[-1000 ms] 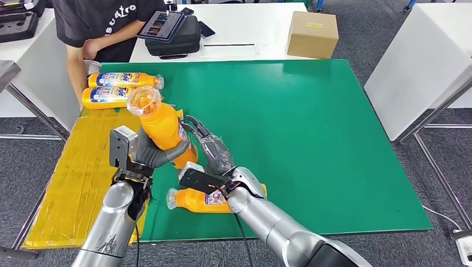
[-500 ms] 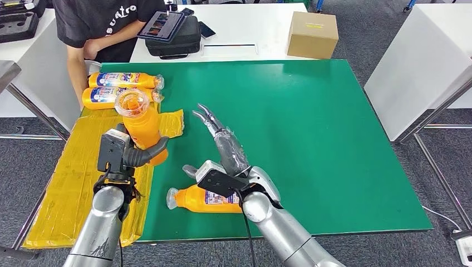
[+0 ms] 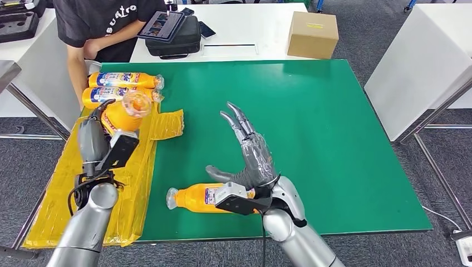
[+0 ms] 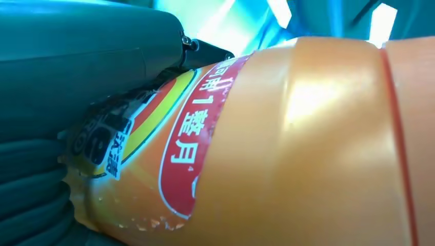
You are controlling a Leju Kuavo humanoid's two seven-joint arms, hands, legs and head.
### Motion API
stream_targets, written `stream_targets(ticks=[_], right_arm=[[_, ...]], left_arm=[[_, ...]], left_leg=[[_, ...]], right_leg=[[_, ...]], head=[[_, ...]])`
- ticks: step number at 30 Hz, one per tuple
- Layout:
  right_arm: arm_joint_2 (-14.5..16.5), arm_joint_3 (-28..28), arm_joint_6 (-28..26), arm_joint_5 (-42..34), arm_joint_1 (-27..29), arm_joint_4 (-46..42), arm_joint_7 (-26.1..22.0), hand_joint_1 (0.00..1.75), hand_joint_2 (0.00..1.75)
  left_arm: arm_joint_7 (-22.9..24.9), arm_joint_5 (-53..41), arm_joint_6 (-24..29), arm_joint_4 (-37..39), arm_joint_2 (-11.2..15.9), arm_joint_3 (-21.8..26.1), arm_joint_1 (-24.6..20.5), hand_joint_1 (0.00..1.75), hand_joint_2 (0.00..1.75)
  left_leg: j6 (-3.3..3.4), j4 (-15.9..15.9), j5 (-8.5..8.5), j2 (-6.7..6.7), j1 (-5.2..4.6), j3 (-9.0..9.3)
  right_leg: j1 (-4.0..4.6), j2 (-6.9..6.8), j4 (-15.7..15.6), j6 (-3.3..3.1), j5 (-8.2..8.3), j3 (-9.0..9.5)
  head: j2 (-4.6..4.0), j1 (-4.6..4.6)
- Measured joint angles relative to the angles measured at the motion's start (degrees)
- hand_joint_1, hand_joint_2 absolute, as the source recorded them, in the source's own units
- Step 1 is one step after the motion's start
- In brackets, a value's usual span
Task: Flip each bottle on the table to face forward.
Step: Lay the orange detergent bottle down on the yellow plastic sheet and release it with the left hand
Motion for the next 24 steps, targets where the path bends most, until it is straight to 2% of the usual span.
stream_targets(ticks=[3,7,11,17,24], right_arm=[[-0.72,0.95,-0.67,3.2,0.45,-1.05,1.69,0.0,1.75],[-1.37,2.21,-0.53,5.37,0.48,-1.75,3.19,0.0,1.75],[-1.79,3.07,-0.08,6.19,0.47,-2.13,3.84,0.0,1.75],[-2.21,3.81,0.81,6.46,0.38,-2.26,4.03,0.0,1.75],[-2.4,5.52,3.28,6.31,-0.34,-2.24,4.07,0.0,1.75]], left_arm=[[3.36,-12.53,4.17,4.84,1.42,-0.1,-2.64,1.75,1.75],[4.29,-19.61,5.65,13.18,2.75,-0.39,-6.67,1.75,1.75],[4.54,-22.37,5.86,20.68,3.08,-1.06,-10.25,1.75,1.75],[4.81,-23.61,4.5,27.77,3.12,-1.98,-13.83,1.75,1.75],[8.61,-27.22,1.78,36.91,3.05,-3.31,-20.21,1.75,1.75]], left_leg=[[0.0,0.0,0.01,0.0,0.0,0.0],[0.01,0.0,0.06,0.0,0.0,0.01],[0.01,0.0,0.07,0.0,-0.01,0.0],[0.01,0.0,0.06,0.0,-0.01,-0.02],[0.0,0.0,0.08,0.0,0.01,-0.02]], right_leg=[[0.0,0.0,0.0,0.0,0.01,0.01],[0.0,0.0,0.01,0.0,0.03,0.02],[-0.01,0.0,0.01,0.01,0.04,0.03],[-0.01,0.0,0.01,0.01,0.03,0.0],[0.01,0.0,0.02,0.01,0.04,0.0]], head=[[0.0,0.0],[0.0,0.01],[0.0,0.0],[0.01,0.0],[0.01,0.01]])
